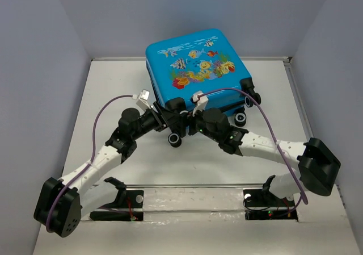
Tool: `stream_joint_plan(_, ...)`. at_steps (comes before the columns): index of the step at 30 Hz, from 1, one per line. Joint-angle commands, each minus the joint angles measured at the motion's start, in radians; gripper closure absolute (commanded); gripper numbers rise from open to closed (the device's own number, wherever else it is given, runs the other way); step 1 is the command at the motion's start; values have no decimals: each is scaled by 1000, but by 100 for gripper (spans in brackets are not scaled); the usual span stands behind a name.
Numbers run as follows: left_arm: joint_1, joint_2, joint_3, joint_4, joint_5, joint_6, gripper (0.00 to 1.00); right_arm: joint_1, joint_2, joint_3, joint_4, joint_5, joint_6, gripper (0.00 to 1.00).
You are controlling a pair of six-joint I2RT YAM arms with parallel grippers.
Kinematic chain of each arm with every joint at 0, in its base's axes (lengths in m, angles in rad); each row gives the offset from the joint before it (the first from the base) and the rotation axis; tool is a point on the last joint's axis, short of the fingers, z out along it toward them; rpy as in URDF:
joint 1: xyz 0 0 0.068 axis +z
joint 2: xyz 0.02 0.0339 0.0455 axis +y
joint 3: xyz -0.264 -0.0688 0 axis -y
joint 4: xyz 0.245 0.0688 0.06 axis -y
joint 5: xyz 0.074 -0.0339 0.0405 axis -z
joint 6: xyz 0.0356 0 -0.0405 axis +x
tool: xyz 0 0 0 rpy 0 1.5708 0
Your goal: Pack the luggage
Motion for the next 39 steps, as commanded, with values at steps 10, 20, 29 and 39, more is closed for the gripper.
stream_joint_plan(10,-1,-155,13,19,-5,147,72,0,9,19,205,147,-88,93)
stream_joint_plan(20,-2,-406,-148,-267,-463,271,59,0,-14,54,122,135,-117,93)
stream_joint_plan(29,-157,-146,-172,31,-506,398,62,0,-7,73,113,104,-114,93)
stream_joint_plan(39,-183,110,-90,186,-561,451,52,0,-4,73,111,75,-110,93)
